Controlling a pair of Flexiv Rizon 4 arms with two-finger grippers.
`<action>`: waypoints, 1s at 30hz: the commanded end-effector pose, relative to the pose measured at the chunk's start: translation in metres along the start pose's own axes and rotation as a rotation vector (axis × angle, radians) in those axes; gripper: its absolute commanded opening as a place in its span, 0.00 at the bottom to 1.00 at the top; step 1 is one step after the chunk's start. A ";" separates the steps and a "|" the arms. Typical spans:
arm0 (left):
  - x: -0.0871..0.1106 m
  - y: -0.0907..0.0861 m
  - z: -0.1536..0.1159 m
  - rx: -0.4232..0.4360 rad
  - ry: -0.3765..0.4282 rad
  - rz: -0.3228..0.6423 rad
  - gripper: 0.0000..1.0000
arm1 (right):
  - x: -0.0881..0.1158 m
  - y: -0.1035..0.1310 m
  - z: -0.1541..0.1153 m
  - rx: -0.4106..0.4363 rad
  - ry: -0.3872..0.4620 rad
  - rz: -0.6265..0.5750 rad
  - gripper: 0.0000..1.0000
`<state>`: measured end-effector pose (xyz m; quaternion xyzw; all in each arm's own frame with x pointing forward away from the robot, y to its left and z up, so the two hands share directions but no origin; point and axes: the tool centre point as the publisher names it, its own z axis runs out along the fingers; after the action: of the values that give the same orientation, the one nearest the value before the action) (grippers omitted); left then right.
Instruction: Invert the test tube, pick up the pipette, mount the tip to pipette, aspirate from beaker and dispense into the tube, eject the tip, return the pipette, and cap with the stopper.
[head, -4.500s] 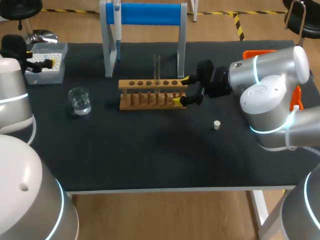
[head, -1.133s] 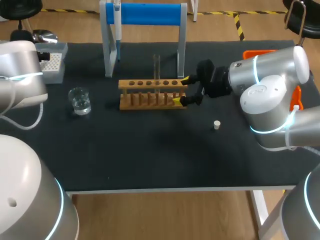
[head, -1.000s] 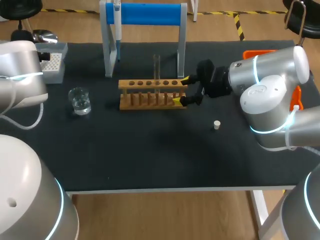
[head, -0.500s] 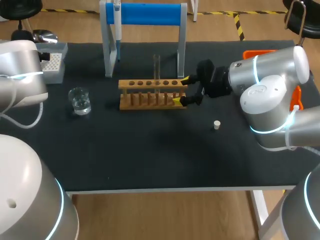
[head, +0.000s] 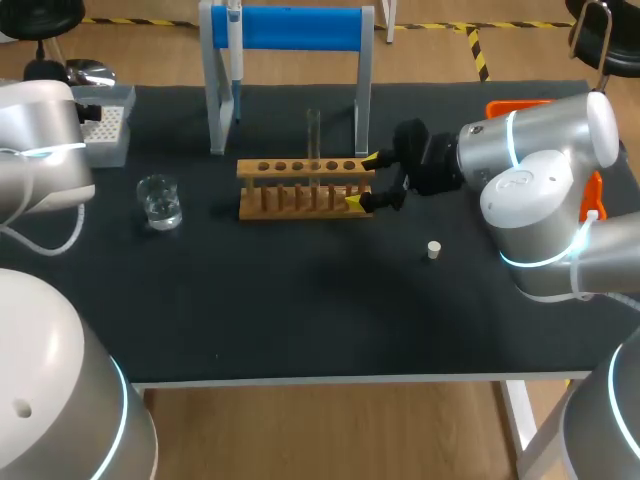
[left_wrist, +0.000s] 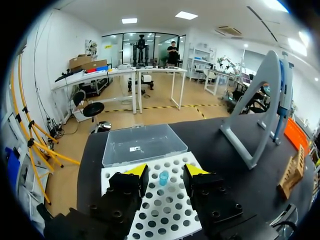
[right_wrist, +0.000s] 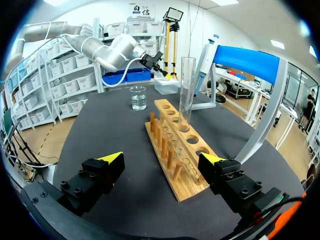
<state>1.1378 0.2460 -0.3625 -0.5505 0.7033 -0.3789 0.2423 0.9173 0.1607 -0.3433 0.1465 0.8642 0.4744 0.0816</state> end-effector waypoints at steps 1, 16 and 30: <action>-0.002 -0.002 0.001 -0.010 0.005 -0.002 0.44 | 0.000 0.000 0.000 0.002 0.000 0.000 1.00; -0.003 -0.002 0.003 -0.014 0.007 0.000 0.40 | 0.000 0.000 0.000 0.002 0.000 0.000 1.00; -0.004 -0.002 0.005 -0.021 0.000 0.001 0.36 | 0.000 0.000 0.000 0.002 0.000 0.000 1.00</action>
<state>1.1409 0.2479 -0.3651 -0.5517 0.7054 -0.3743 0.2408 0.9173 0.1607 -0.3433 0.1465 0.8642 0.4744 0.0816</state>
